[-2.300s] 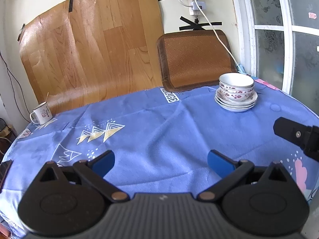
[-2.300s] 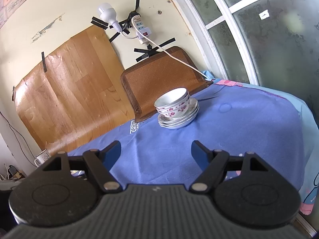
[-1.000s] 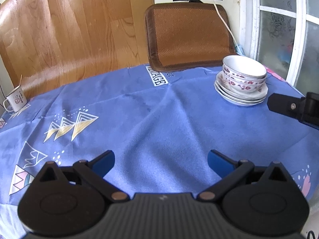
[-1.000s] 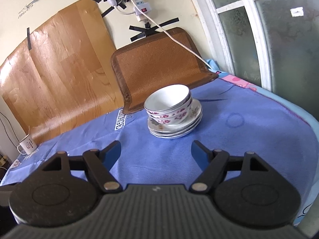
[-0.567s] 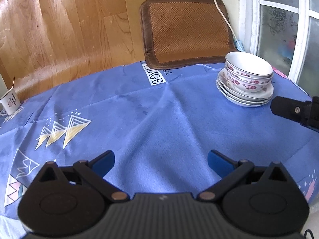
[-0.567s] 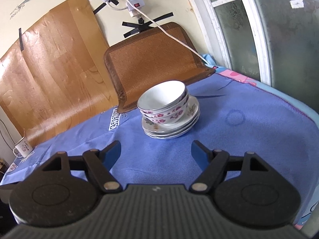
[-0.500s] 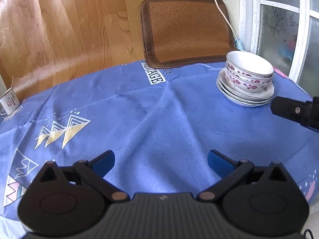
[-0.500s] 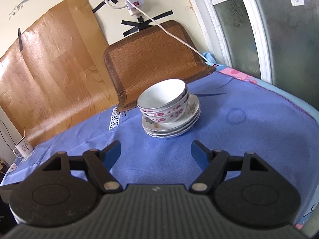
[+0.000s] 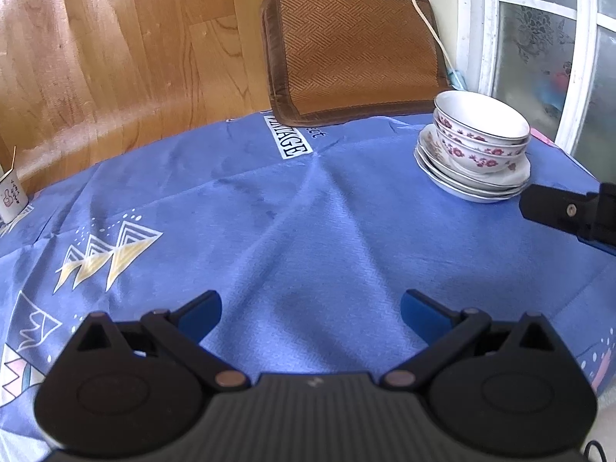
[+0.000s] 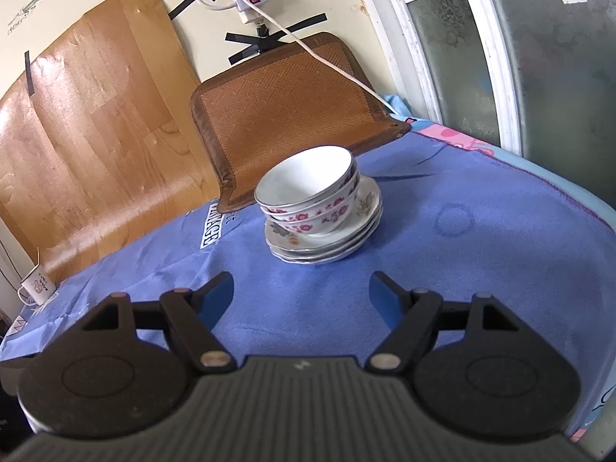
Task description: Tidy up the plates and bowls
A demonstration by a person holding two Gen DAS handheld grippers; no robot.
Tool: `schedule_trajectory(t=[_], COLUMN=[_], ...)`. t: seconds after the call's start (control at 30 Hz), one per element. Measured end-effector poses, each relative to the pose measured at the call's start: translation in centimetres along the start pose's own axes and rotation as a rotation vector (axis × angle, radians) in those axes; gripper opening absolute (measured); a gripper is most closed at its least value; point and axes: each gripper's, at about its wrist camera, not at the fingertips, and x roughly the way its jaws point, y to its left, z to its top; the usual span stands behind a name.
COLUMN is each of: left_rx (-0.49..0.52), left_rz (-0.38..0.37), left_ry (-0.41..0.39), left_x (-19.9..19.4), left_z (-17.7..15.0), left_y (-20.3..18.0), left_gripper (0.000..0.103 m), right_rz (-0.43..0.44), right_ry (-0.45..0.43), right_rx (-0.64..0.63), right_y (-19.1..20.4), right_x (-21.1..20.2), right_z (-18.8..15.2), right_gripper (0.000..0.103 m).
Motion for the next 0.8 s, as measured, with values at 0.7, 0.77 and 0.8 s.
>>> schedule_trajectory(t=[0.7, 0.77, 0.8], left_rx=[-0.009, -0.005, -0.004], left_rz=[-0.040, -0.043, -0.048], left_ry=[-0.009, -0.024, -0.030], left_x=[0.20, -0.04, -0.11], left_z=[-0.22, -0.22, -0.19], left_y=[0.00, -0.02, -0.01], left_gripper=[0.103, 0.103, 0.103], right_rz=[-0.005, -0.007, -0.009], right_ry=[-0.001, -0.002, -0.002], right_rx=[0.006, 0.006, 0.006], right_y=[-0.13, -0.18, -0.21], right_x=[0.27, 0.31, 0.34], right_z=[-0.04, -0.04, -0.03], right_gripper=[0.079, 0.079, 0.079])
